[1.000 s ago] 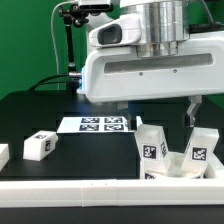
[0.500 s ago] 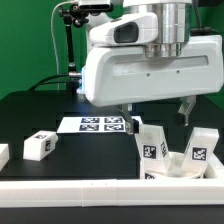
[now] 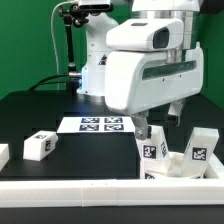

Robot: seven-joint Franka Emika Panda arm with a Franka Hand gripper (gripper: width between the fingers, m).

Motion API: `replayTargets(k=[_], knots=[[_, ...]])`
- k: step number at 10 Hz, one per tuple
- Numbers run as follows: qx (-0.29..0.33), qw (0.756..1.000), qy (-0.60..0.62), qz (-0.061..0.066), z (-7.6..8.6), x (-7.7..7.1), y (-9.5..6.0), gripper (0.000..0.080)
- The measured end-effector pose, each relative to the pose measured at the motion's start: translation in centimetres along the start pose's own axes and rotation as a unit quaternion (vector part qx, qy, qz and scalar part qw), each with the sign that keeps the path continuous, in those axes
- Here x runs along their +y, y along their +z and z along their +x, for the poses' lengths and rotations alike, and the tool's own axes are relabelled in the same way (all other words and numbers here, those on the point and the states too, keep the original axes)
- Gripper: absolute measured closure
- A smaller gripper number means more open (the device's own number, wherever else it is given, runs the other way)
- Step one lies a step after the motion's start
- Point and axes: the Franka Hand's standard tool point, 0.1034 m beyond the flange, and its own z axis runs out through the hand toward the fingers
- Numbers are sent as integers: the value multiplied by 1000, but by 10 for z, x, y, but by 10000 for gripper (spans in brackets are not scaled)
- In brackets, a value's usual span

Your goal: Assemble stool

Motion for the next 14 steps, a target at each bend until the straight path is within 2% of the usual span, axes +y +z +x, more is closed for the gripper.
replayTargets(k=[1, 5, 6, 7, 8, 11, 14], knots=[[-7, 999, -53, -5, -2, 1, 1, 150], [-10, 999, -46, -3, -4, 0, 6, 150], [-11, 999, -44, -3, -5, 1, 6, 303], [-11, 999, -43, -3, -5, 2, 6, 303], [-11, 999, -36, -3, -6, 2, 6, 453], [-10, 1000, 19, -2, -7, 2, 7, 464], [-10, 986, 167, 1, -11, 7, 7, 464]])
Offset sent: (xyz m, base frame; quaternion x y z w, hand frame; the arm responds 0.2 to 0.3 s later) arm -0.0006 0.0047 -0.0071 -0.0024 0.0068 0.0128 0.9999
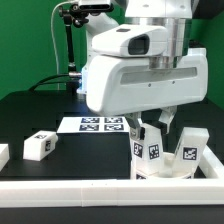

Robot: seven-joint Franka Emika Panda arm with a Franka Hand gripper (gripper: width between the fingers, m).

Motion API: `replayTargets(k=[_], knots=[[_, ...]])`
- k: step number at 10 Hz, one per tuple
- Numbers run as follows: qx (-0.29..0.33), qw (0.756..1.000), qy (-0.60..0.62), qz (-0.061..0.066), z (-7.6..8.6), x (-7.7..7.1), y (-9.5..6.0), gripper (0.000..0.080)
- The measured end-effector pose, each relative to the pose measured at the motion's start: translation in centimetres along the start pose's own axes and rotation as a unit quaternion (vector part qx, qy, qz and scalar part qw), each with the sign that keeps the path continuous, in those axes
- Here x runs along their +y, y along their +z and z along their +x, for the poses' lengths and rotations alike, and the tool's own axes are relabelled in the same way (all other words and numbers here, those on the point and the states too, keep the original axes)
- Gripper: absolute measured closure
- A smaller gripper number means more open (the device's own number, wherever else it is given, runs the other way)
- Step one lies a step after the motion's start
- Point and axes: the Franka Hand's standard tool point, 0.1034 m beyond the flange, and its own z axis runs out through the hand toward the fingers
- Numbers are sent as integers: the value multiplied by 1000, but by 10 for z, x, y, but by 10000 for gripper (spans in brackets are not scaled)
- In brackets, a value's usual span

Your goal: Assemble stool

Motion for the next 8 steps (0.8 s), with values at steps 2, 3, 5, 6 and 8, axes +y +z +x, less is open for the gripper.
replayTargets(k=[2, 3, 5, 6, 8], knots=[[3, 996, 94, 8, -2, 3, 1, 463], [2, 991, 132, 8, -2, 4, 1, 462], [3, 981, 195, 7, -2, 4, 1, 462], [3, 972, 236, 7, -2, 4, 1, 462], [2, 951, 308, 7, -2, 4, 1, 462]])
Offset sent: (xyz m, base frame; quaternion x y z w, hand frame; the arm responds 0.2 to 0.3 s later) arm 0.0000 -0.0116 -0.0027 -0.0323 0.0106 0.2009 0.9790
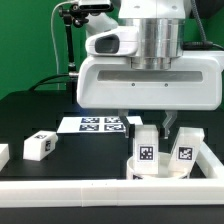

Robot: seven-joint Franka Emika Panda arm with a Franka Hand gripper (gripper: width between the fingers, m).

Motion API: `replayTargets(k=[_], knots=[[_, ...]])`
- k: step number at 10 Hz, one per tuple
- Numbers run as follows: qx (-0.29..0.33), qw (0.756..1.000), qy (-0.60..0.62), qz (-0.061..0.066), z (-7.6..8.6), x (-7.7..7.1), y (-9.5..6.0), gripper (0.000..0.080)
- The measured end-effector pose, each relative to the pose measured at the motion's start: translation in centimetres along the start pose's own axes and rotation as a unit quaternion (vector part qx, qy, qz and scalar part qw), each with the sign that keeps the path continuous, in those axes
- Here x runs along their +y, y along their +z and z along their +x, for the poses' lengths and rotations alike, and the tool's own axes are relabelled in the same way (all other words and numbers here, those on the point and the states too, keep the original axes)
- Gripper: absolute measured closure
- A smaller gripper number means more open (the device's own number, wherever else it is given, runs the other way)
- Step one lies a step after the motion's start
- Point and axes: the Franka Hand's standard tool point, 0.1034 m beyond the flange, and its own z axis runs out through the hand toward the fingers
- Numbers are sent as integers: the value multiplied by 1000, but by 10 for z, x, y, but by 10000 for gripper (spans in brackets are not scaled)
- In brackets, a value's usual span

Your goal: Assemble stool

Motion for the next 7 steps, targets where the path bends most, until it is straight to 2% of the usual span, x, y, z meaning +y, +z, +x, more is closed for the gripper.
replayTargets(k=[2, 3, 4, 5, 7], knots=[[0, 997, 72, 1, 0, -1, 0, 462], [-2, 993, 120, 6, -1, -1, 1, 462], [-5, 985, 171, 19, 0, 0, 1, 462], [-7, 978, 206, 24, 0, -1, 1, 462], [-13, 952, 305, 38, 0, -4, 1, 462]])
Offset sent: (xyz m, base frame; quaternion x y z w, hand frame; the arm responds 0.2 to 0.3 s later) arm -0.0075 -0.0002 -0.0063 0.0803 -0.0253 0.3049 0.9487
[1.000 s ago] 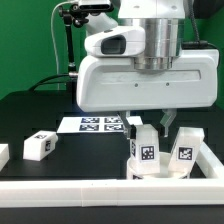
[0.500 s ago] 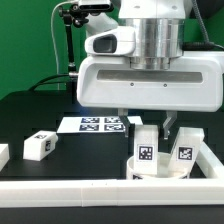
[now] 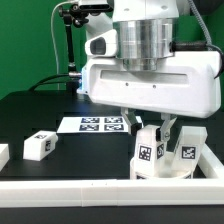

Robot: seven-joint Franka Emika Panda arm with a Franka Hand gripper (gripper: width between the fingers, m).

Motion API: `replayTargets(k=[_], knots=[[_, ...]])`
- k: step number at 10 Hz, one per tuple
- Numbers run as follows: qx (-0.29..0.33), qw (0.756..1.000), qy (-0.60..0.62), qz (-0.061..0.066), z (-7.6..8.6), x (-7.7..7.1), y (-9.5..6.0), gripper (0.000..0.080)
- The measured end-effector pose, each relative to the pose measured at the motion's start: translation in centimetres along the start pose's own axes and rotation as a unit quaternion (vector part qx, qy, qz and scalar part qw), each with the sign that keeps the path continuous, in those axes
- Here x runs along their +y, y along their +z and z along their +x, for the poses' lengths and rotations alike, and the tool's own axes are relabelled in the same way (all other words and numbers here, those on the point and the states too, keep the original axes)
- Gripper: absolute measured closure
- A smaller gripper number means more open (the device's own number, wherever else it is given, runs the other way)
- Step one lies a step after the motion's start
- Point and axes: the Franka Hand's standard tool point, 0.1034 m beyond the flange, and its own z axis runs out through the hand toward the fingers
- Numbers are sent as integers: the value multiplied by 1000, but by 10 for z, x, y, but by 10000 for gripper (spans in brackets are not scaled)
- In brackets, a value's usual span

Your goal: Assemble stool

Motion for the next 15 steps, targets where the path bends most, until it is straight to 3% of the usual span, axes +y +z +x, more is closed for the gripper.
replayTargets(k=[2, 7, 11, 15], knots=[[-3, 996, 90, 8, -2, -2, 1, 462], [-6, 977, 215, 8, -5, -5, 1, 462], [-6, 942, 334, 10, -7, -7, 2, 462], [-1, 872, 488, 51, -9, -12, 4, 462]])
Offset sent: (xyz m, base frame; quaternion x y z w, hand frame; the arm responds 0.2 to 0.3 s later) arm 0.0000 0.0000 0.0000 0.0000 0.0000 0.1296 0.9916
